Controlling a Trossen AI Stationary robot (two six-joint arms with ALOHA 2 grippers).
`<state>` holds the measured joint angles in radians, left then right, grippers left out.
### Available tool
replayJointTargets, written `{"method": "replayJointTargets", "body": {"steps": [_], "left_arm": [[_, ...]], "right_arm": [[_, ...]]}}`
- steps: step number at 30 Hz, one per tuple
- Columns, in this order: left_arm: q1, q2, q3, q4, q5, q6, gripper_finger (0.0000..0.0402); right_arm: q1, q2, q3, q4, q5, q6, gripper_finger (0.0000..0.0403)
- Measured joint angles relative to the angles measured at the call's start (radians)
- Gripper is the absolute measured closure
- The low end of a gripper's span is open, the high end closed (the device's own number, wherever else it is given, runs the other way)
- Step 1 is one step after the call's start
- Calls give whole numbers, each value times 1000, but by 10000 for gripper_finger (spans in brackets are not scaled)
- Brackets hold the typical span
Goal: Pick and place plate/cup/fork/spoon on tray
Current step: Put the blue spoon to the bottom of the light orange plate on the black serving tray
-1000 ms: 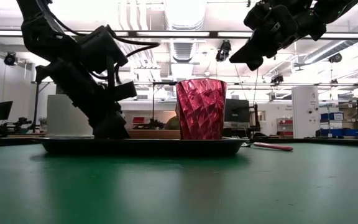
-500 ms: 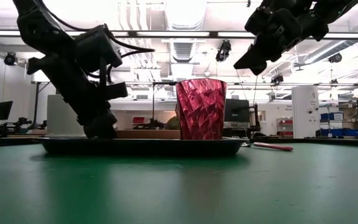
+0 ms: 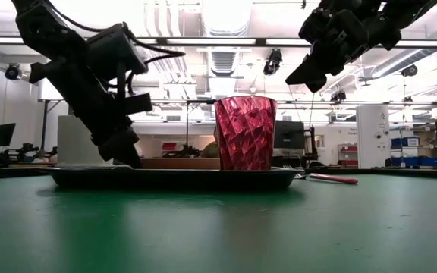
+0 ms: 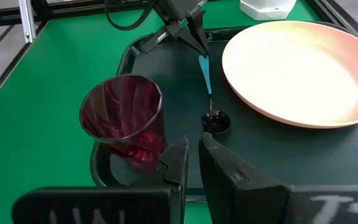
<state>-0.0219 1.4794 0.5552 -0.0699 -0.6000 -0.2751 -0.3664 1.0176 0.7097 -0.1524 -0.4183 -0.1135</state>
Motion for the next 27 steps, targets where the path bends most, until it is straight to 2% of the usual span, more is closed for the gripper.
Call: {"method": "replayJointTargets", "body": {"steps": [3,7,9,12,17,27], "left_arm": [[0,-37,0,3,18,2,401],[-1,-77,-1,-10,215,55,401],[-2,-80,-5,-29,274,71,401],[1,-69,-25,-32,272,72,401],[1,-45,-58,15,204,57,402],[2,-44,-64,7,117,19,402]], "right_arm": [[0,0,0,0,0,1,374],[0,0,0,0,0,-1,374],[0,0,0,0,0,-1,374],[0,0,0,0,0,-2,374],[0,0,-3,-1,0,0,374],[0,0,-3,0,0,0,374]]}}
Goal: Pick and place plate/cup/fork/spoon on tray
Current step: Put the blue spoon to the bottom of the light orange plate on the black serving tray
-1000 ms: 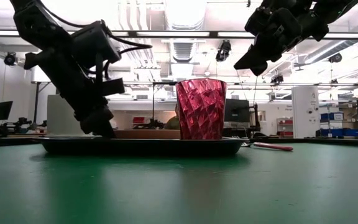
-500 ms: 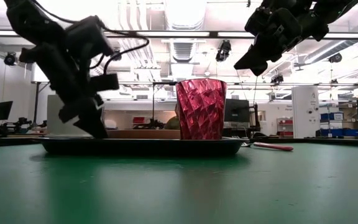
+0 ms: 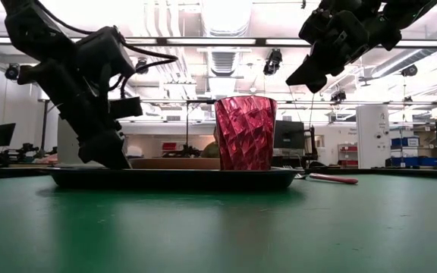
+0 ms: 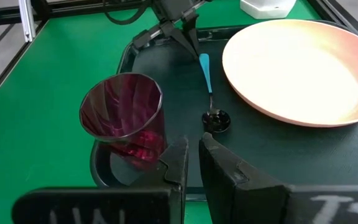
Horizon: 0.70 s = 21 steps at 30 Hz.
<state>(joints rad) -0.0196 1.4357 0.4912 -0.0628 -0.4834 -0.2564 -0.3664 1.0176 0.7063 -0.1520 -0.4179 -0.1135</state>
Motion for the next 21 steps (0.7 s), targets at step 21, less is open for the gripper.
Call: {"method": "replayJointTargets", "body": {"steps": [21], "left_arm": [[0,2,-6,6,-95,-61,402]], "right_arm": [[0,0,0,0,0,2,374]]}}
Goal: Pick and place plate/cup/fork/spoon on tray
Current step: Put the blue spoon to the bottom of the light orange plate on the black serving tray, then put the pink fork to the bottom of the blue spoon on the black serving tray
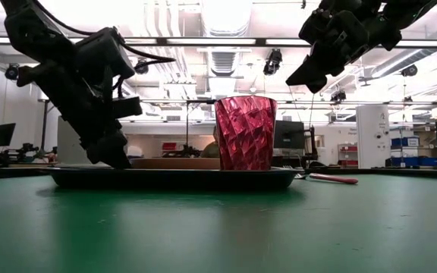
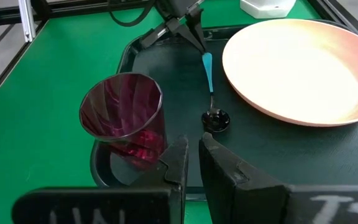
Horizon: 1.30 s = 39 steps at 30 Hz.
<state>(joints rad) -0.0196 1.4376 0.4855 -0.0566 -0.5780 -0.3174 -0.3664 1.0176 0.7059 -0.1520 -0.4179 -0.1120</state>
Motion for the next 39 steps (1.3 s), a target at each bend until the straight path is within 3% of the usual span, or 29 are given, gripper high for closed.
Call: {"method": "replayJointTargets", "body": {"steps": [4,18,23,26,29,33,39], "left_arm": [[0,0,-2,4,-44,-19,402],[-9,-53,22,29,-26,-9,402],[-35,-140,36,31,-25,84,402],[-45,-202,37,46,-25,150,402],[-47,-265,34,63,-26,197,402],[-47,-329,31,104,-26,269,402],[-46,-389,31,232,-33,507,402]], "right_arm": [[0,0,0,0,0,0,374],[0,0,0,-17,1,30,374],[0,0,0,-67,124,152,374],[0,0,-1,-75,268,219,374],[-13,9,9,-115,395,404,374],[-30,62,20,-209,401,531,374],[-27,207,15,-253,359,573,374]]}}
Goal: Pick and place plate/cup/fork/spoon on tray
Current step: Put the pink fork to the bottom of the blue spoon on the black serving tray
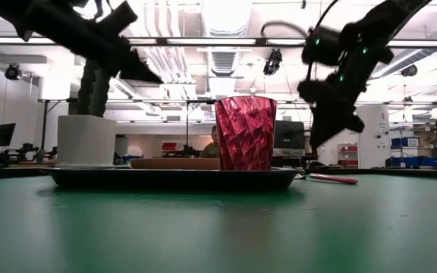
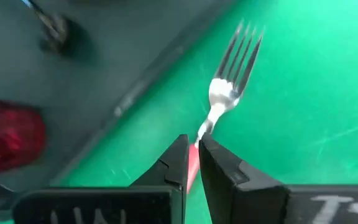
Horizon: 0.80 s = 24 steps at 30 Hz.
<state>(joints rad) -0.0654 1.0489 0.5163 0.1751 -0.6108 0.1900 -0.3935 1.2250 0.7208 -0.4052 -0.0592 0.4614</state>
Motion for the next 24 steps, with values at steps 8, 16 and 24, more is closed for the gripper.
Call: {"method": "replayJointTargets", "body": {"steps": [8,16,24], "left_arm": [[0,-4,-4,87,0,35,402],[0,25,-16,110,-1,33,402],[0,33,-16,111,-1,27,402]], "right_arm": [[-14,94,4,5,-14,-41,376],[-93,132,5,153,-107,-232,339],[-272,149,13,207,-280,-570,237]]}}
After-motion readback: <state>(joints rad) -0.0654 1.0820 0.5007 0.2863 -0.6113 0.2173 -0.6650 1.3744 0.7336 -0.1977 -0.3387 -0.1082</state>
